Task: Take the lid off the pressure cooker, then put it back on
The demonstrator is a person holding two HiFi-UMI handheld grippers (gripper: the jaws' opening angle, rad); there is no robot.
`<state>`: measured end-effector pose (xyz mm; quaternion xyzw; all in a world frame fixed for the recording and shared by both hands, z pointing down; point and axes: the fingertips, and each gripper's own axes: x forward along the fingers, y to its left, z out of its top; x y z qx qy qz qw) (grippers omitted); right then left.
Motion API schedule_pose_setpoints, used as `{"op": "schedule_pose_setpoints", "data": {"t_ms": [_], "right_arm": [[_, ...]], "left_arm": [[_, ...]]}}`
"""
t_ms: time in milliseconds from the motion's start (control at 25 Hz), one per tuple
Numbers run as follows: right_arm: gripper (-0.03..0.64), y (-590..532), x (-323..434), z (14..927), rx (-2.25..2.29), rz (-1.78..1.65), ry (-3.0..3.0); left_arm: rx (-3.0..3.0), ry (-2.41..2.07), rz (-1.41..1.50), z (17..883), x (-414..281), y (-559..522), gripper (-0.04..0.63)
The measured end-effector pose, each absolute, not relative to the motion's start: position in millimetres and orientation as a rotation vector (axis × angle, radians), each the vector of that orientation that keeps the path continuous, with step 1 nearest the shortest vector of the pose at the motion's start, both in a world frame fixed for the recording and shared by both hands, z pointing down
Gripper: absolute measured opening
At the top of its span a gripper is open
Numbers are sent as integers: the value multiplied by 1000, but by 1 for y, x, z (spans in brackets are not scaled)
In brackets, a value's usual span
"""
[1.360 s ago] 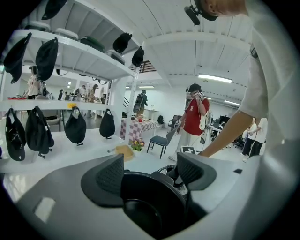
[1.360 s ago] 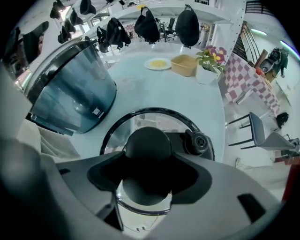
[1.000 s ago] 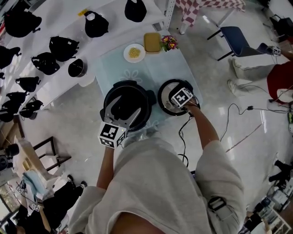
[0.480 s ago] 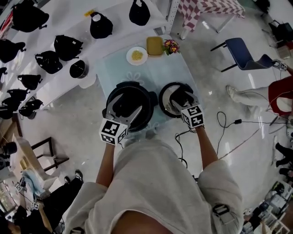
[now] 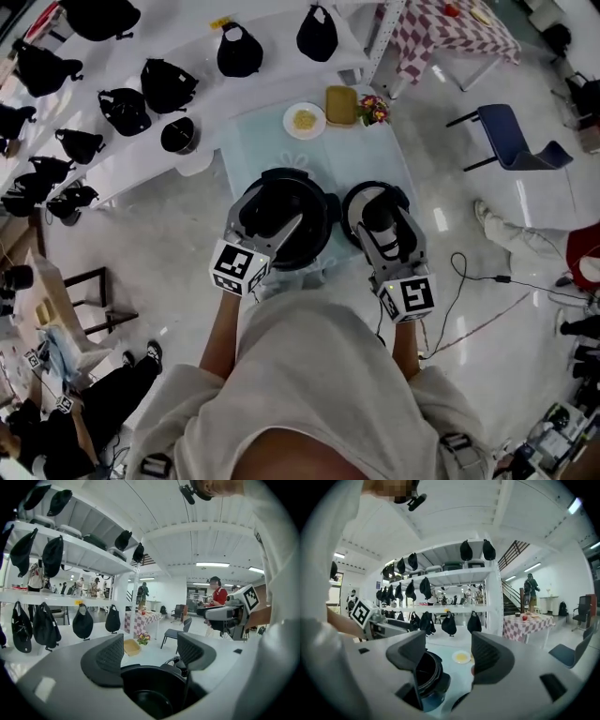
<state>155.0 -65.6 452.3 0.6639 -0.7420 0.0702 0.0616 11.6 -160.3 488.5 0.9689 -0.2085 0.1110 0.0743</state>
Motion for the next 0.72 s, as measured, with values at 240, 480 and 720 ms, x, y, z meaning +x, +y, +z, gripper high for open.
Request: {"op": "schedule_pose_setpoints", "data": {"t_ms": [240, 480, 720], "right_arm": [[296, -84, 127, 451, 1940, 192, -2299], [296, -98, 104, 446, 1864, 161, -2359], [296, -104, 90, 444, 1837, 147, -2370]], "left_arm": [[2901, -715, 283, 476, -18, -171, 339], [2894, -795, 252, 466, -42, -174, 339], [2893, -800, 245, 465, -49, -174, 339]]}}
